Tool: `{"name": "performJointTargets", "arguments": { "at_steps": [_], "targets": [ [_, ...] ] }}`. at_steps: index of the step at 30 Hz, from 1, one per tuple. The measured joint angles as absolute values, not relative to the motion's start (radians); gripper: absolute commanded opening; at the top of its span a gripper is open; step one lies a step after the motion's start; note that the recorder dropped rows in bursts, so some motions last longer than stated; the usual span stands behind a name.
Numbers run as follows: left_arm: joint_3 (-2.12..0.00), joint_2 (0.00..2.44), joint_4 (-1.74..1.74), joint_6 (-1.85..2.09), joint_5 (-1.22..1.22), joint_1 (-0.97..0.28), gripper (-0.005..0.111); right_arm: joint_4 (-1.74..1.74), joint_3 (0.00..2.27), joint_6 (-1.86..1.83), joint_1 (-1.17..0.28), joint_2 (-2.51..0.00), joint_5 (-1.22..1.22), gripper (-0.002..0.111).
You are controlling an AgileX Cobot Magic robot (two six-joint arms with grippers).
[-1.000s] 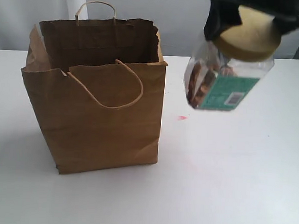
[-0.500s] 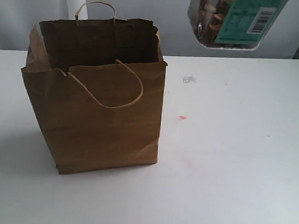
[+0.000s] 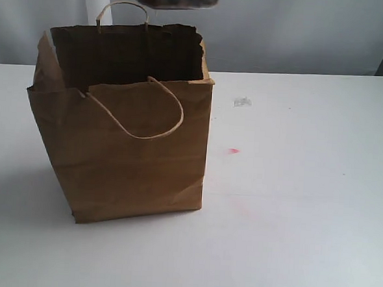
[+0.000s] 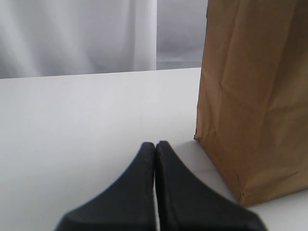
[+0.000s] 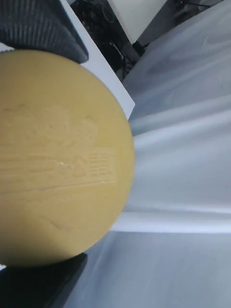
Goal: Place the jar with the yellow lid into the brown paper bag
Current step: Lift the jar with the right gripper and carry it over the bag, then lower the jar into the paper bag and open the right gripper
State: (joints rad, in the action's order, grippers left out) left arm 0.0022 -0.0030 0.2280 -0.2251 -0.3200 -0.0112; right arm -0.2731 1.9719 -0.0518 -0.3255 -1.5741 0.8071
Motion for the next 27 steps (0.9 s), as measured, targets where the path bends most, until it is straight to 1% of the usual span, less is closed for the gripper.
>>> {"name": "performJointTargets", "arguments": {
  "at_steps": [9,20,27],
  "targets": [
    [0.002,-0.003,0.228,-0.225,-0.32,-0.011,0.001,-0.277,1.972,-0.07,-0.438,-1.721,0.666,0.0],
    [0.002,-0.003,0.228,-0.225,-0.32,-0.011,0.001,-0.266,1.972,-0.075,-0.453,-1.827,0.658,0.0],
    [0.002,-0.003,0.228,-0.225,-0.32,-0.011,0.001,-0.17,1.972,-0.075,-0.453,-1.864,0.7,0.0]
  ]
}}
